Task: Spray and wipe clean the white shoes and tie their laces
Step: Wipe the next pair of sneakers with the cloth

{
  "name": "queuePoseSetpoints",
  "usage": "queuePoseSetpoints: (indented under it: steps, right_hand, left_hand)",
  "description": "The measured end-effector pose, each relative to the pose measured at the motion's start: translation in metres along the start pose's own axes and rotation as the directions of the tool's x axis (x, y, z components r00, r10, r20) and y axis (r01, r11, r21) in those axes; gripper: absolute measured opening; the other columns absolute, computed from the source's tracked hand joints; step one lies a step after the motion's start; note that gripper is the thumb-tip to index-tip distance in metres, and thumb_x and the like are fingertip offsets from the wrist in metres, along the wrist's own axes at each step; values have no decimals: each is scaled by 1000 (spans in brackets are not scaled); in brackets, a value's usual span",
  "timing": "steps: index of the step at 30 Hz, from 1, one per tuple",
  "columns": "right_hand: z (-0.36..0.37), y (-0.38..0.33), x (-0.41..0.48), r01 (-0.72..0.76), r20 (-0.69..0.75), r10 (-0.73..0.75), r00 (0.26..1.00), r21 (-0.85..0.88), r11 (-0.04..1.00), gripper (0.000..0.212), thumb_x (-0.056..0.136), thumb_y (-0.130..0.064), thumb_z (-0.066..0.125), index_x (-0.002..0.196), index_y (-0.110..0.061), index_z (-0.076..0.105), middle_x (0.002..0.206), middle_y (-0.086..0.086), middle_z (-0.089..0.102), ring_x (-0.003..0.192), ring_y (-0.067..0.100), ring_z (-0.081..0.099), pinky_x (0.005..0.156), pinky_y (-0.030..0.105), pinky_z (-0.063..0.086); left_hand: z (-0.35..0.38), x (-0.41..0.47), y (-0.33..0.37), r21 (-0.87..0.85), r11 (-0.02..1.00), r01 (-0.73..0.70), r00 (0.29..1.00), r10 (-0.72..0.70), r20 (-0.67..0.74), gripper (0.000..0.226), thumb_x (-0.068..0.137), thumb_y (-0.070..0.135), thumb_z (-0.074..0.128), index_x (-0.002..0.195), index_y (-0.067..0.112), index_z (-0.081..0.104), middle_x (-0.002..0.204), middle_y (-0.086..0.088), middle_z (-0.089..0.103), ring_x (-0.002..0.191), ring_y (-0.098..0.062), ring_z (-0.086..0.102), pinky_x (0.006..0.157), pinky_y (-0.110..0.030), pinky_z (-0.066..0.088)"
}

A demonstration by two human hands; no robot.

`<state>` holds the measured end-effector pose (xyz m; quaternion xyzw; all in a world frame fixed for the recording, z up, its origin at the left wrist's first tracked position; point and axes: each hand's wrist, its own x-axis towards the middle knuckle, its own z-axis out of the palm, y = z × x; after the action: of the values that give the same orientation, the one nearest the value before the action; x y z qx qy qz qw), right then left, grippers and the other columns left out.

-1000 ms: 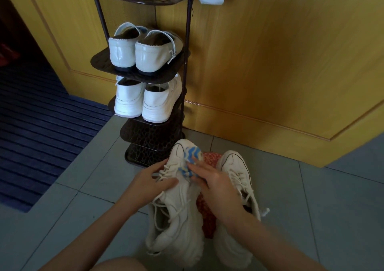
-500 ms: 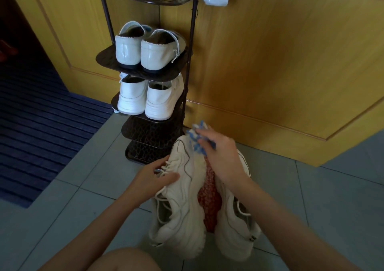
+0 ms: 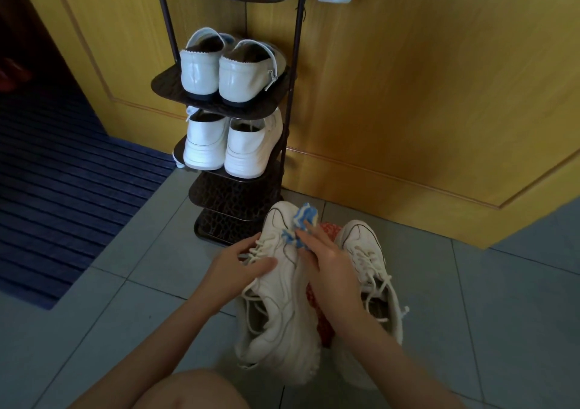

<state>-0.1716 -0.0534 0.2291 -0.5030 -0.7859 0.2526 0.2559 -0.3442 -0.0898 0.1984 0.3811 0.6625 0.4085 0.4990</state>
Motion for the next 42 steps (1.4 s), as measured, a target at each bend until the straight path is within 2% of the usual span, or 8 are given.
queuePoseSetpoints:
  steps: [7, 12, 14, 19, 29, 32, 36, 42]
  right_hand:
    - [7, 4, -65, 14, 70, -20, 997, 81, 997, 42, 93, -16, 55, 133, -29, 48, 134, -20, 39, 129, -3, 35, 102, -1, 19]
    - [-25, -5, -50, -58, 20, 55, 998, 263, 963, 41, 89, -8, 60, 116, -38, 57, 98, -28, 61, 90, -16, 56, 76, 7, 45]
    - [-30, -9, -19, -23, -81, 49, 996, 295, 955, 39, 90, -7, 58, 120, -31, 59, 110, -21, 62, 100, -12, 57, 86, 12, 47]
    - [-3, -9, 37, -23, 53, 18, 998, 105, 994, 36, 95, -10, 51, 130, -20, 57, 144, 0, 44, 139, 10, 30, 115, 25, 23]
    - [9, 0, -35, 79, 6, -80, 997, 42, 996, 37, 93, -13, 54, 129, -22, 57, 138, -13, 39, 134, 3, 29, 107, 1, 14]
    - [15, -1, -63, 43, 42, -48, 998, 115, 992, 37, 93, -26, 49, 129, -26, 57, 137, -14, 43, 133, -1, 33, 106, 3, 21]
    - [-10, -6, -63, -11, 164, -32, 986, 253, 967, 36, 90, -8, 59, 119, -29, 63, 118, -24, 55, 117, -8, 48, 97, 6, 37]
    - [-26, -39, 67, 192, 102, -216, 971, 204, 960, 32, 93, 4, 48, 119, -8, 64, 121, 7, 60, 106, -4, 49, 90, 10, 39]
  left_hand:
    - [-1, 0, -5, -49, 999, -10, 1000, 10, 13, 84, 46, 49, 76, 125, 28, 58, 112, 6, 66, 100, -9, 63, 85, -29, 53]
    - [2, -3, -4, -64, 997, -39, 999, 39, -8, 71, 58, 40, 80, 125, 30, 57, 112, 8, 65, 99, -5, 62, 88, -30, 52]
    - [3, -2, -4, -48, 997, -55, 998, 54, -17, 69, 59, 39, 80, 124, 32, 58, 110, 9, 66, 99, -5, 63, 89, -30, 52]
    - [3, -2, -5, -32, 995, -91, 995, 90, -29, 76, 51, 49, 75, 124, 34, 58, 110, 8, 67, 101, -7, 62, 92, -31, 51]
    - [3, -2, -6, -55, 995, -86, 996, 84, -28, 76, 50, 49, 74, 123, 37, 58, 109, 7, 68, 104, -11, 62, 91, -34, 52]
    - [1, -3, -7, -86, 994, -74, 997, 71, -40, 66, 54, 39, 77, 117, 41, 58, 110, 7, 67, 104, -11, 62, 89, -33, 52]
    - [1, -5, -7, -97, 993, -67, 997, 64, -36, 60, 65, 30, 80, 121, 37, 58, 113, 5, 66, 107, -13, 61, 90, -34, 52]
    - [5, -5, -2, -43, 997, -67, 997, 65, -51, 85, 47, 54, 72, 127, 33, 56, 116, 7, 65, 107, -10, 59, 95, -35, 50]
